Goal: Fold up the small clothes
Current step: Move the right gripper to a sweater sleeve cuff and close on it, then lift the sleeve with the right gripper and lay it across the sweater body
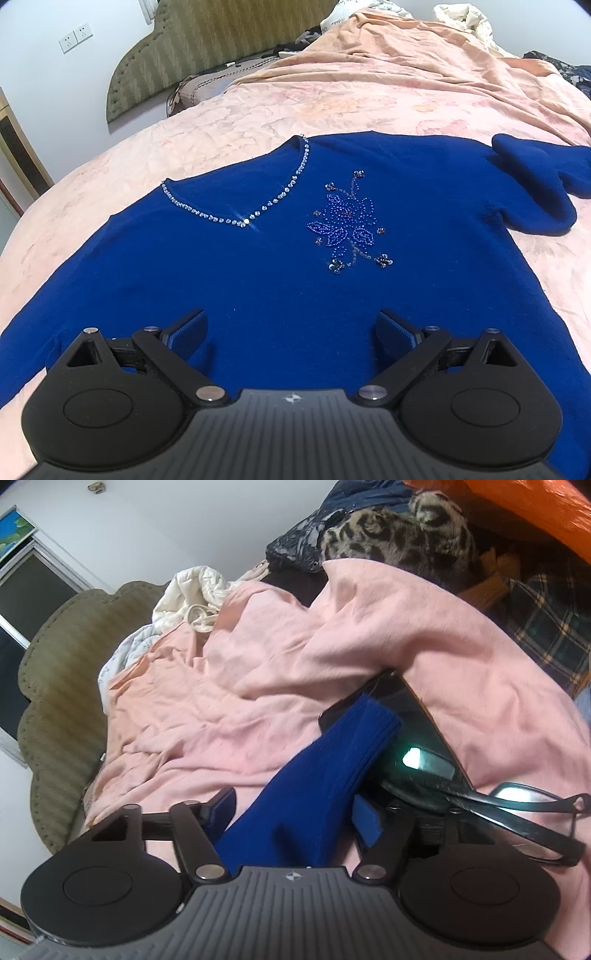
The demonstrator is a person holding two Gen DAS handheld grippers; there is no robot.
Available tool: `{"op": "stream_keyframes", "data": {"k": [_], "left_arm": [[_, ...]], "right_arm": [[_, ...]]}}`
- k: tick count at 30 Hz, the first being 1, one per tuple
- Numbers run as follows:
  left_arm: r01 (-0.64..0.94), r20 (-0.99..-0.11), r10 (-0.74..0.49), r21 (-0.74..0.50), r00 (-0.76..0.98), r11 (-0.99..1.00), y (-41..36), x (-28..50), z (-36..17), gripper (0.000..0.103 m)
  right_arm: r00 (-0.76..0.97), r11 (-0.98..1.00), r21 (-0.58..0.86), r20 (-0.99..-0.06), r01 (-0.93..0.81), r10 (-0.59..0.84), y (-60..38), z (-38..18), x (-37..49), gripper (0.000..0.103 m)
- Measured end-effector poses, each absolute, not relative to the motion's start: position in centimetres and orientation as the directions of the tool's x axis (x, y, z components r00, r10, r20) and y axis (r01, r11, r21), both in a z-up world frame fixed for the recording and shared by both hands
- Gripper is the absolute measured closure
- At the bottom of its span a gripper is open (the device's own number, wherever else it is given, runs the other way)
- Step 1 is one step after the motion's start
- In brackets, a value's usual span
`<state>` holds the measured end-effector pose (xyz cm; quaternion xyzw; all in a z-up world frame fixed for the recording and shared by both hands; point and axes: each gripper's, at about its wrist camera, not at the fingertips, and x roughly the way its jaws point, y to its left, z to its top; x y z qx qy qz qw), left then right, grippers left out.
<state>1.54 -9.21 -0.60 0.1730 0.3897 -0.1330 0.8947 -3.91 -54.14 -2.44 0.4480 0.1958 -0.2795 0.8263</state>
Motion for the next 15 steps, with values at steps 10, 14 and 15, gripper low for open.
{"op": "stream_keyframes", "data": {"k": [10, 14, 15], "left_arm": [[0.363, -0.741, -0.079, 0.231, 0.667, 0.903, -8.7, 1.6, -0.4, 0.005], [0.342, -0.728, -0.061, 0.245, 0.683, 0.907, -7.7, 1.6, 0.0, 0.005], [0.335, -0.725, -0.057, 0.246, 0.686, 0.910, -7.4, 1.7, 0.1, 0.005]], "right_arm": [[0.727, 0.481, 0.553, -0.591, 0.680, -0.350, -54.3, -0.8, -3.2, 0.094], [0.702, 0.528, 0.464, -0.514, 0.711, -0.494, -54.1, 3.6, -4.0, 0.095], [0.686, 0.536, 0.430, -0.488, 0.727, -0.540, -54.0, 4.9, -4.3, 0.095]]}}
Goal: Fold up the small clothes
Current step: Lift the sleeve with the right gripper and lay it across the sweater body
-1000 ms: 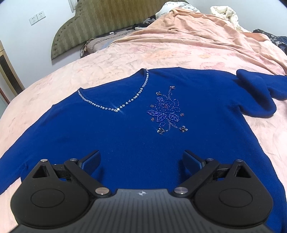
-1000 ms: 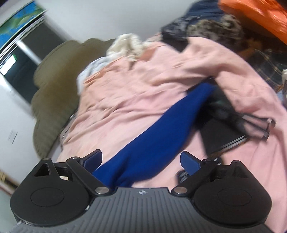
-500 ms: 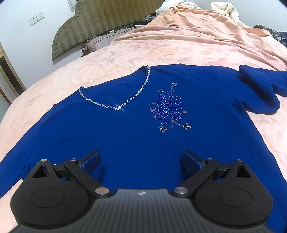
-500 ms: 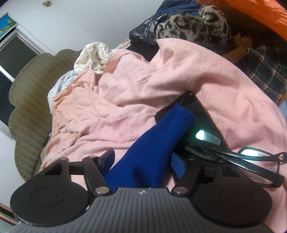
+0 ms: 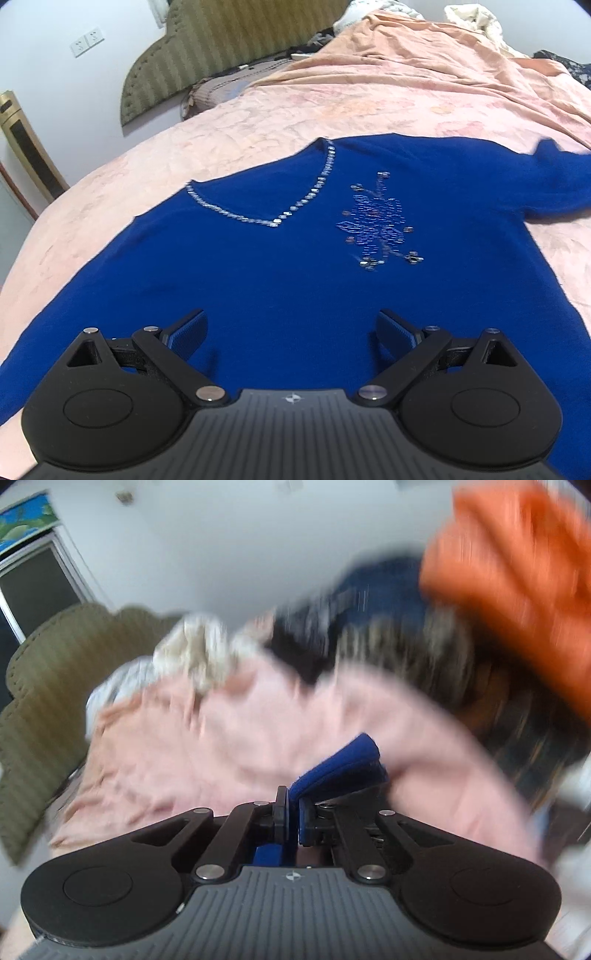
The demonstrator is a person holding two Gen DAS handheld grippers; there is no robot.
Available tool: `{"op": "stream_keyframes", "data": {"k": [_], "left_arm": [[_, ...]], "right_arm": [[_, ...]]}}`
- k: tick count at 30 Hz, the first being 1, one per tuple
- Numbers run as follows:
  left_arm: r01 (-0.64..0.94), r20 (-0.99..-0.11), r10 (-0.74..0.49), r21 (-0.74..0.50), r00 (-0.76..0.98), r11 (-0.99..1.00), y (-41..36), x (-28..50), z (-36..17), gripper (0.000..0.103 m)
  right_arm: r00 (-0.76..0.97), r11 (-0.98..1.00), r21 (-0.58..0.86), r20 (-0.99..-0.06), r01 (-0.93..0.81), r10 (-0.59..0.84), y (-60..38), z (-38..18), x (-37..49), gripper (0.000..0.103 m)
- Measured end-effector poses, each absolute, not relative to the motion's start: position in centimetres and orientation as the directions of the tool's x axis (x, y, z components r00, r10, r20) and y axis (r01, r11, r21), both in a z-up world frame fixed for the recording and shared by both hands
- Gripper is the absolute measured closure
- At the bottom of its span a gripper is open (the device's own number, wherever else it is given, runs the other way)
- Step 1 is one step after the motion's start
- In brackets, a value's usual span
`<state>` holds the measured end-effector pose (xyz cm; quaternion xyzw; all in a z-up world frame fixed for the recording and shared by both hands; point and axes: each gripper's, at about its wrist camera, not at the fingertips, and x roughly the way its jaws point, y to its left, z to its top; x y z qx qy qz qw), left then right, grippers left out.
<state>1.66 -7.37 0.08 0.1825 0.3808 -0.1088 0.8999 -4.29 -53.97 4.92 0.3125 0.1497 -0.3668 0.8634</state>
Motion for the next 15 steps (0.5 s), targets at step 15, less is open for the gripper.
{"op": "stream_keyframes", "data": {"k": [15], "left_arm": [[0.194, -0.739, 0.032, 0.218, 0.672, 0.957, -1.0, 3.5, -0.4, 0.005]], "right_arm": [[0.876, 0.909, 0.172, -0.382, 0.379, -0.293, -35.8, 8.2, 2.1, 0.094]]}}
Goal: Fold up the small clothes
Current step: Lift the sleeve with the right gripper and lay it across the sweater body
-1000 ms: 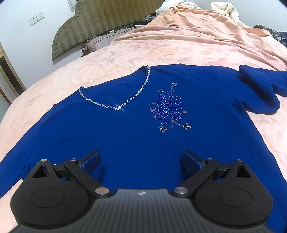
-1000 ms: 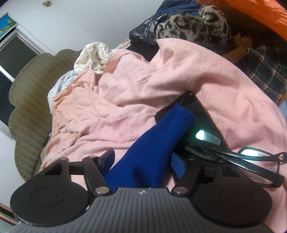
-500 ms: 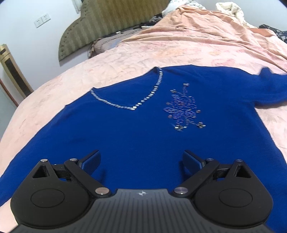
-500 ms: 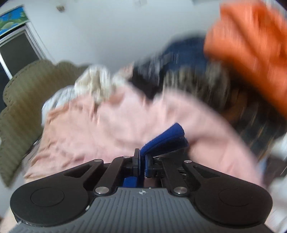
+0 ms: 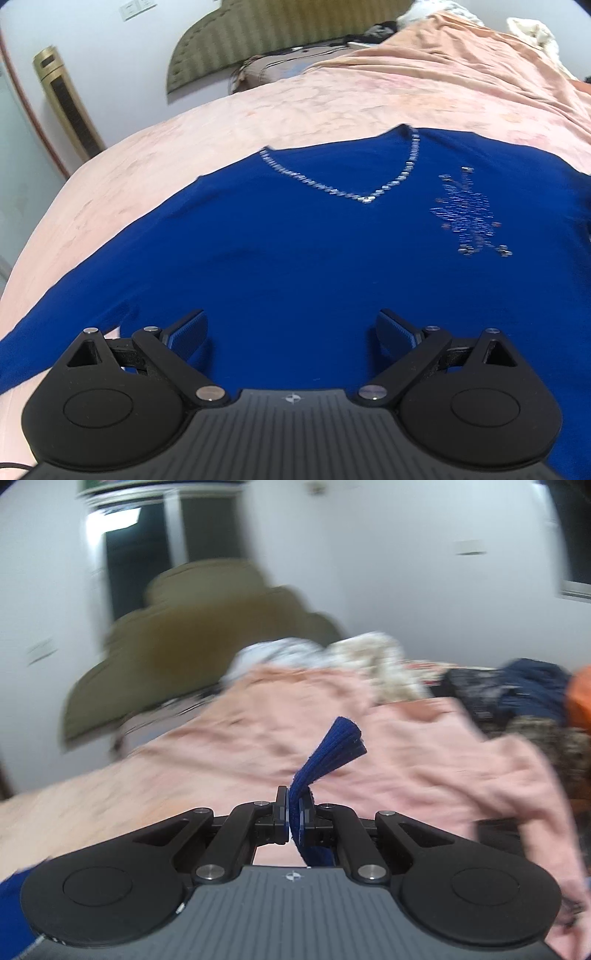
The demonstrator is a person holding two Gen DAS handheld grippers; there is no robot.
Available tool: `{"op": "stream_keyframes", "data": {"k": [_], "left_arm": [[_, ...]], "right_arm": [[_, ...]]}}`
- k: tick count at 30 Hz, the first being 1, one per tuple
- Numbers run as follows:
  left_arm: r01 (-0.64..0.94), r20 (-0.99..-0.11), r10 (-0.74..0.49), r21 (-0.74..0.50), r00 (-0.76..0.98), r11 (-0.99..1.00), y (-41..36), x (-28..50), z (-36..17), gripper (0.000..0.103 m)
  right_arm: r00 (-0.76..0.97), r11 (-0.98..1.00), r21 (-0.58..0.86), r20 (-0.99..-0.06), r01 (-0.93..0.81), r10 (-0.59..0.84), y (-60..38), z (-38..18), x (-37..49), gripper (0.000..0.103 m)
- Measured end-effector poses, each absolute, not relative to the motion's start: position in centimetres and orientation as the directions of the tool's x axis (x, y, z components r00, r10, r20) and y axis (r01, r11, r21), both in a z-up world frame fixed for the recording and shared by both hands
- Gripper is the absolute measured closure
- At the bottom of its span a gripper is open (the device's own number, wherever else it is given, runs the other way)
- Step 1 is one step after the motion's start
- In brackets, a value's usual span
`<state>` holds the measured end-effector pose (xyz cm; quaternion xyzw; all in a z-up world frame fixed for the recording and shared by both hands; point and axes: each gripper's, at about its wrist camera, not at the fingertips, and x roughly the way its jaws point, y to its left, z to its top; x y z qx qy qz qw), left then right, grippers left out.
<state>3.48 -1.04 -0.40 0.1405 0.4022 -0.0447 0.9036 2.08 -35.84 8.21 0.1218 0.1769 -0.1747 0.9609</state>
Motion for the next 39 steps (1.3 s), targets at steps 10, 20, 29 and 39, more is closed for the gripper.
{"op": "stream_keyframes", "data": {"k": [10, 20, 29, 39], "left_arm": [[0.117, -0.731, 0.073, 0.205, 0.678, 0.972, 3.4, 3.5, -0.1, 0.005], [0.050, -0.741, 0.113, 0.194, 0.662, 0.980, 7.5, 3.4, -0.5, 0.005], [0.019, -0.758, 0.120, 0.173, 0.641, 0.985, 9.3, 3.6, -1.2, 0.004], [-0.012, -0.762, 0.139, 0.170, 0.633, 0.985, 9.6, 3.0, -1.3, 0.004]], "right_arm": [[0.882, 0.982, 0.145, -0.469, 0.118, -0.037, -22.1, 5.2, 9.4, 0.095], [0.837, 0.995, 0.094, -0.541, -0.030, 0.077, -10.1, 2.5, 14.4, 0.094], [0.790, 0.989, 0.058, -0.595, -0.138, 0.145, -3.1, 0.6, 17.1, 0.094], [0.759, 0.961, 0.056, -0.601, -0.271, 0.249, 1.1, 0.3, 16.3, 0.094]]}}
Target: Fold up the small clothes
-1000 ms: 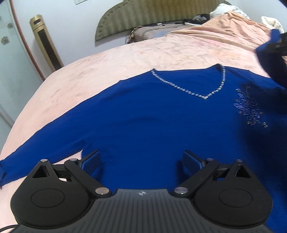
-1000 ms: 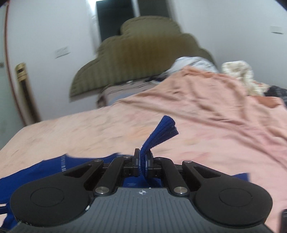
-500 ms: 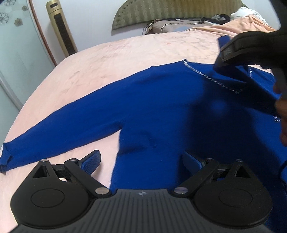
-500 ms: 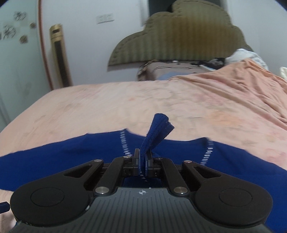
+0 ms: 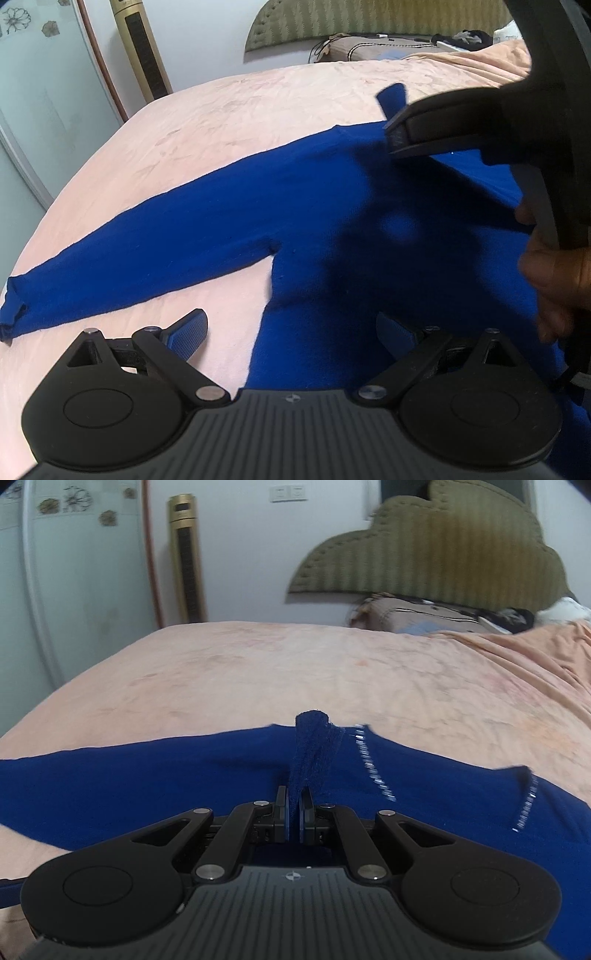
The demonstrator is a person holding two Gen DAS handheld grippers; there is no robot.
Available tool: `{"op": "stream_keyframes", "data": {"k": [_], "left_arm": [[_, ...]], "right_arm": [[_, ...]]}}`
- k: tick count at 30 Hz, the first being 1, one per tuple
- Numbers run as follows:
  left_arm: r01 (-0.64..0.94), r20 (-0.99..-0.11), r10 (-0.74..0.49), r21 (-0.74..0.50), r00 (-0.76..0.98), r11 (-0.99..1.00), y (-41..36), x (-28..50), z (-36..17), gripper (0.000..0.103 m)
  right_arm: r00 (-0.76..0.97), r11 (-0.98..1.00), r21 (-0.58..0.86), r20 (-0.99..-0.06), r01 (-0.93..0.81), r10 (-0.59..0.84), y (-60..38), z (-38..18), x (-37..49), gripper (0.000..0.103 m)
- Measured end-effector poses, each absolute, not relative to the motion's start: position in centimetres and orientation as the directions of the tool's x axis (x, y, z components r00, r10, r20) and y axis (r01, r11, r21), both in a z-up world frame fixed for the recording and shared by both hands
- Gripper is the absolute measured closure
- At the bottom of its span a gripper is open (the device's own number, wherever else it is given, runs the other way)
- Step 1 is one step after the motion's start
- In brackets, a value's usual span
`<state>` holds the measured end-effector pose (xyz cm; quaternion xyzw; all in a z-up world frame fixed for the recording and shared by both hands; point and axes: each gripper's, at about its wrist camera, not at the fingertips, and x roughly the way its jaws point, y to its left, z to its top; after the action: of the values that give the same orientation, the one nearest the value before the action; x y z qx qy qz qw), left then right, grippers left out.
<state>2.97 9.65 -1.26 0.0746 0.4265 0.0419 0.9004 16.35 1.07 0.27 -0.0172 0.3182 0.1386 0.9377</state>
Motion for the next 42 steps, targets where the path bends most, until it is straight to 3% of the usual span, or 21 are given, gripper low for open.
{"op": "stream_keyframes", "data": {"k": [5, 7, 8, 11, 13, 21, 25, 26, 28, 30, 32, 37, 42], "left_arm": [[-0.017, -0.765, 0.149, 0.178, 0.626, 0.984, 8.9, 4.0, -1.3, 0.004], [-0.015, -0.763, 0.154, 0.185, 0.628, 0.983, 8.6, 3.9, -1.2, 0.005], [-0.017, -0.759, 0.157, 0.189, 0.632, 0.982, 8.7, 3.9, -1.0, 0.004], [-0.031, -0.761, 0.164, 0.187, 0.628, 0.982, 8.5, 4.0, -1.2, 0.004], [-0.042, -0.766, 0.165, 0.178, 0.621, 0.983, 8.3, 4.2, -1.2, 0.005], [-0.052, -0.749, 0.196, 0.211, 0.633, 0.976, 8.5, 3.9, -0.8, 0.004], [-0.084, -0.751, 0.217, 0.212, 0.623, 0.974, 9.0, 4.0, -0.8, 0.004], [-0.088, -0.756, 0.211, 0.201, 0.620, 0.976, 9.1, 4.2, -0.7, 0.004], [-0.092, -0.758, 0.208, 0.193, 0.618, 0.977, 9.0, 4.2, -0.6, 0.004], [-0.092, -0.750, 0.212, 0.199, 0.626, 0.976, 9.0, 4.3, -0.5, 0.004], [-0.091, -0.748, 0.217, 0.206, 0.628, 0.974, 8.9, 4.0, -0.4, 0.004], [-0.088, -0.740, 0.228, 0.224, 0.632, 0.971, 8.5, 3.6, -0.4, 0.005], [-0.102, -0.736, 0.252, 0.243, 0.628, 0.965, 8.4, 3.5, -0.4, 0.005]], "right_arm": [[0.709, 0.935, 0.084, -0.630, -0.343, 0.317, 2.6, -0.1, 16.6, 0.091], [0.666, 0.926, 0.126, -0.661, -0.355, 0.345, 2.6, -0.7, 17.1, 0.076], [0.644, 0.920, 0.171, -0.669, -0.353, 0.371, 2.1, -0.7, 17.2, 0.073], [0.656, 0.888, 0.326, -0.600, -0.323, 0.459, -1.0, 0.8, 16.1, 0.069], [0.705, 0.890, 0.353, -0.551, -0.288, 0.447, -2.9, 2.1, 15.1, 0.064], [0.605, 0.917, 0.299, -0.689, -0.265, 0.399, -1.0, -1.6, 16.2, 0.062], [0.643, 0.918, 0.285, -0.656, -0.274, 0.395, -0.7, -0.3, 14.6, 0.061], [0.656, 0.915, 0.292, -0.638, -0.279, 0.403, -0.9, 0.1, 14.1, 0.058], [0.668, 0.927, 0.261, -0.642, -0.271, 0.376, -1.2, 0.6, 14.1, 0.042], [0.654, 0.955, 0.180, -0.697, -0.237, 0.293, -1.1, 0.3, 13.6, 0.042], [0.698, 0.970, 0.136, -0.675, -0.200, 0.239, -1.8, 1.0, 11.6, 0.042], [0.790, 0.979, 0.118, -0.578, -0.165, 0.203, -5.2, 3.1, 5.7, 0.016], [0.818, 0.991, 0.094, -0.560, -0.098, 0.134, -8.8, 3.5, 1.6, 0.012]]}}
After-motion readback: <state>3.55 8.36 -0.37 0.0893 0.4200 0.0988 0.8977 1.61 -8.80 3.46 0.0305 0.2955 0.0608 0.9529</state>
